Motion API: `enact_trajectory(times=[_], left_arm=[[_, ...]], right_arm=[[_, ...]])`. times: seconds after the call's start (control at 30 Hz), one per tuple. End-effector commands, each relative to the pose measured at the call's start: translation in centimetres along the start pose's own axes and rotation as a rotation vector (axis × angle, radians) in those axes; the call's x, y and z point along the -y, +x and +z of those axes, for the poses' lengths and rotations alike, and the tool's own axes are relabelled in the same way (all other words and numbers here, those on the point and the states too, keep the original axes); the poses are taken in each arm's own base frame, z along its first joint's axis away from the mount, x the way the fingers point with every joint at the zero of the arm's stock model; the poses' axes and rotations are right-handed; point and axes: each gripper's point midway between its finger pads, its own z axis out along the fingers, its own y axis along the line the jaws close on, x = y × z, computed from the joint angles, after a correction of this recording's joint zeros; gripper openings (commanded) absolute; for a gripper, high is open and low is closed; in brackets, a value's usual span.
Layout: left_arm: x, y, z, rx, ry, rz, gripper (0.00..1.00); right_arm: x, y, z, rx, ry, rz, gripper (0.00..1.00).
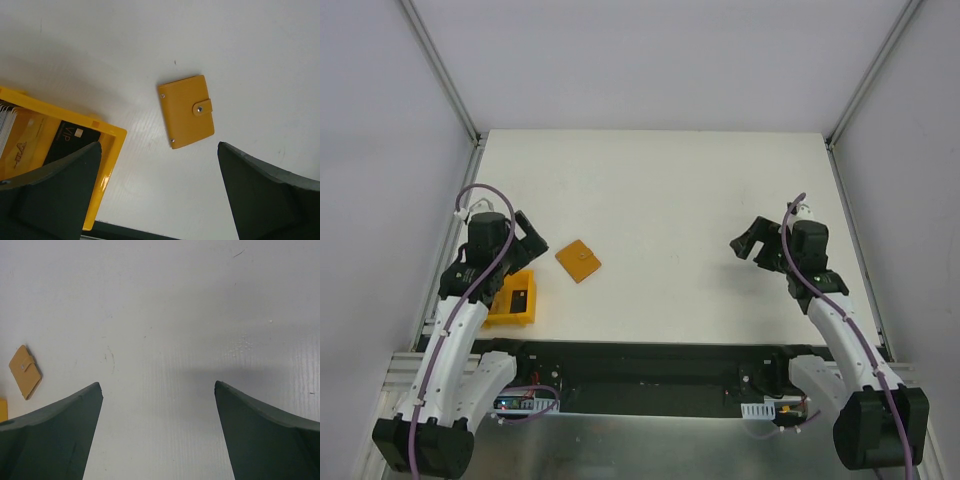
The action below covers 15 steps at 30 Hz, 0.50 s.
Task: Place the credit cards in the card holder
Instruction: Move the storage box to the center of the board.
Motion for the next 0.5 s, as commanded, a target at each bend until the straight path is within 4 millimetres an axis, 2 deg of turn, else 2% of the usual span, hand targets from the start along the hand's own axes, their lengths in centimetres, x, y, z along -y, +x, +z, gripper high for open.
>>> enact_trajectory(times=[0.0, 0.1, 0.47], left_arm=[[-1.9, 1.8, 1.1, -0.088, -0.102, -0.003, 0.99], [-2.2, 2.6, 2.3, -0.145, -0.143, -0.010, 0.99], [-3.0, 4.1, 4.2, -0.206, -0.179, 0.025, 0.99]], right_arm=[[-1.2, -2.0, 0.1, 0.030, -0.030, 0.000, 0.96], [-0.9, -1.4, 0.6, 0.004, -0.025, 0.004, 0.96], [0.3, -0.8, 1.4, -0.033, 0.028, 0.000, 0.96]])
